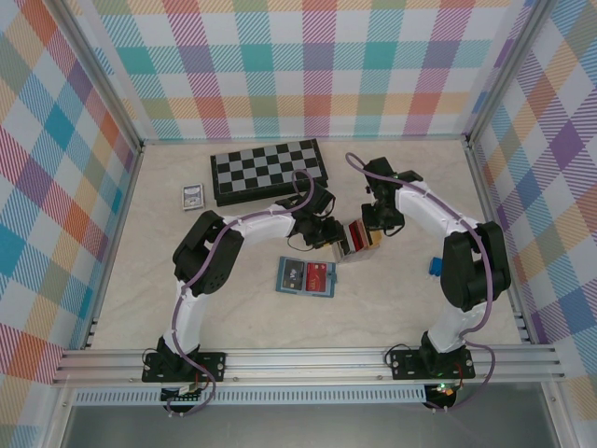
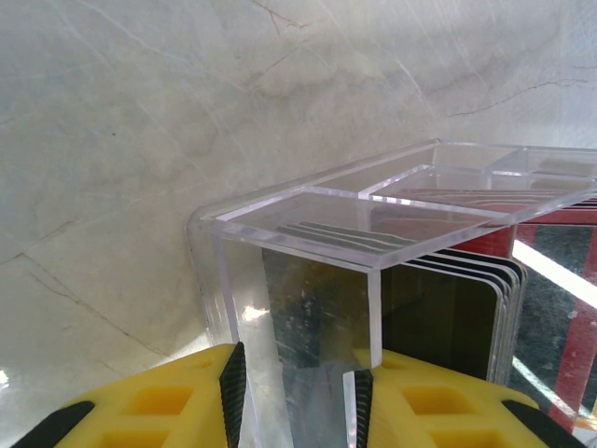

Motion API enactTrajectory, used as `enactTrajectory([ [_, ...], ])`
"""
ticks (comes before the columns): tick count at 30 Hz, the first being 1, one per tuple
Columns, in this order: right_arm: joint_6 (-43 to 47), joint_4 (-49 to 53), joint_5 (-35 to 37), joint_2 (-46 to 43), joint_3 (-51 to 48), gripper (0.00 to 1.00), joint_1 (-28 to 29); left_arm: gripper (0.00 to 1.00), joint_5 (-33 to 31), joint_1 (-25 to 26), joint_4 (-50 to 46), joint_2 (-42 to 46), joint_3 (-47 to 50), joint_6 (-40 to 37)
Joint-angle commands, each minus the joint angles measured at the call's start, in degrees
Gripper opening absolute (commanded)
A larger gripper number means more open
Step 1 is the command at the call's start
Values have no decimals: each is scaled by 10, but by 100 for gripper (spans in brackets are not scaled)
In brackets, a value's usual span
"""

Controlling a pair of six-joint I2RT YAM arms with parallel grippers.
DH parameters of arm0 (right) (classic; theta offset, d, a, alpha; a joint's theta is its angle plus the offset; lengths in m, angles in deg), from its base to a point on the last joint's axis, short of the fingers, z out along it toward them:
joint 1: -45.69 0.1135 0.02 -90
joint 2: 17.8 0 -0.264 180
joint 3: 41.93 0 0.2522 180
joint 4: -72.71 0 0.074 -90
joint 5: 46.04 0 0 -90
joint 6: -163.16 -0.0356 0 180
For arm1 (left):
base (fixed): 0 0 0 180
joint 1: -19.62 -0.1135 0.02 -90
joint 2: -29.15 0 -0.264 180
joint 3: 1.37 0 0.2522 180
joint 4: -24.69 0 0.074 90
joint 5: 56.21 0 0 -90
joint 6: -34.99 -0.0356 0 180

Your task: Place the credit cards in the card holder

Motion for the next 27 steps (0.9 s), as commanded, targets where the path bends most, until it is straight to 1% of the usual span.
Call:
enactTrajectory([
  [1, 6, 22, 30, -17, 17, 17, -2, 35, -3, 6, -58, -13, 20, -3],
  [4, 5, 22, 30, -22, 16, 14, -2, 35, -3, 6, -59, -13, 20, -3],
  [12, 0, 30, 23, -34, 16, 14, -1, 35, -5, 6, -58, -9, 26, -3],
  [15, -4, 33, -4, -44, 19, 12, -1, 35, -5, 6, -57, -8, 27, -2],
  [17, -4, 35, -36, -52, 21, 8, -1, 35, -4, 6, -56, -7, 27, -2],
  [20, -15, 32, -71, -71, 21, 7, -1, 36, -3, 6, -51, -1, 29, -2],
  [22, -19, 30, -81, -82, 19, 7, -1, 36, -1, 6, -49, 4, 30, -2],
  [27, -28, 32, -91, -94, 22, 4, -1, 38, 2, 6, -44, 20, 33, -3],
])
